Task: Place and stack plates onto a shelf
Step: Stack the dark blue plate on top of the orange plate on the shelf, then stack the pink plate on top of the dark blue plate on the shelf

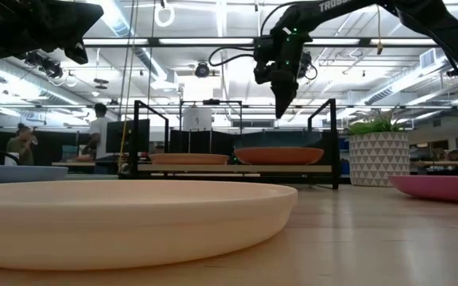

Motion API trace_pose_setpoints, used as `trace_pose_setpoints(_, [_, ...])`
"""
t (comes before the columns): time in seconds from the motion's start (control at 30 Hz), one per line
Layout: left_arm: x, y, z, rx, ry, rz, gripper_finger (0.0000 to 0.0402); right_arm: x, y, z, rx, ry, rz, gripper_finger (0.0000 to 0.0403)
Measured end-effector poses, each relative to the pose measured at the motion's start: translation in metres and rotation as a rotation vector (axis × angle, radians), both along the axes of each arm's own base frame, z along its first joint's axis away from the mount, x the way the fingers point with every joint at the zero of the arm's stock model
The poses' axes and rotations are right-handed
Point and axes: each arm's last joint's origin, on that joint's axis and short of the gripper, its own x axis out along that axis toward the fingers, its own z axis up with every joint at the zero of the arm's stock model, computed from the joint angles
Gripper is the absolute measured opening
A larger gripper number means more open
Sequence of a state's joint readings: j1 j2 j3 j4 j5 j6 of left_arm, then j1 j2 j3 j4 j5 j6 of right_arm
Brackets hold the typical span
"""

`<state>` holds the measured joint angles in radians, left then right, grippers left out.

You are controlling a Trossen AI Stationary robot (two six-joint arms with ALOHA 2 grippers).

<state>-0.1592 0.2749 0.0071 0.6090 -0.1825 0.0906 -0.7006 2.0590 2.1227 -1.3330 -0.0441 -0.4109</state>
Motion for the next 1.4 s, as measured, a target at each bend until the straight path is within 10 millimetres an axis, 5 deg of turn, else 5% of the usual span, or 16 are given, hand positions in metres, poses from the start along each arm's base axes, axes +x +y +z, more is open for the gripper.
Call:
trace_pose_setpoints(0.3, [0.0,0.0,0.0,0.0,0.0,0.0,0.0016,0.004,0.003,0.0,-0.007,-0.013,-0.041,0.009])
trace_pose_setpoints(0.5, [0.0,0.0,0.0,0.0,0.0,0.0,0.0016,0.029,0.037,0.0,0.018,-0.024,0.026,0.009])
trace_pose_setpoints(0.83, [0.0,0.0,0.0,0.0,0.004,0.0,0.0016,0.079,0.137,-0.004,0.015,-0.028,0.264,0.0089])
trace_pose_setpoints(1.13, [0.001,0.0,-0.002,-0.047,0.023,-0.017,0.0016,0.094,0.222,-0.059,0.079,0.099,0.388,0.0088])
trace_pose_setpoints(1.4, [0.001,0.0,-0.003,-0.046,0.031,-0.017,0.0016,0.093,0.306,-0.097,0.115,0.109,0.734,0.0088])
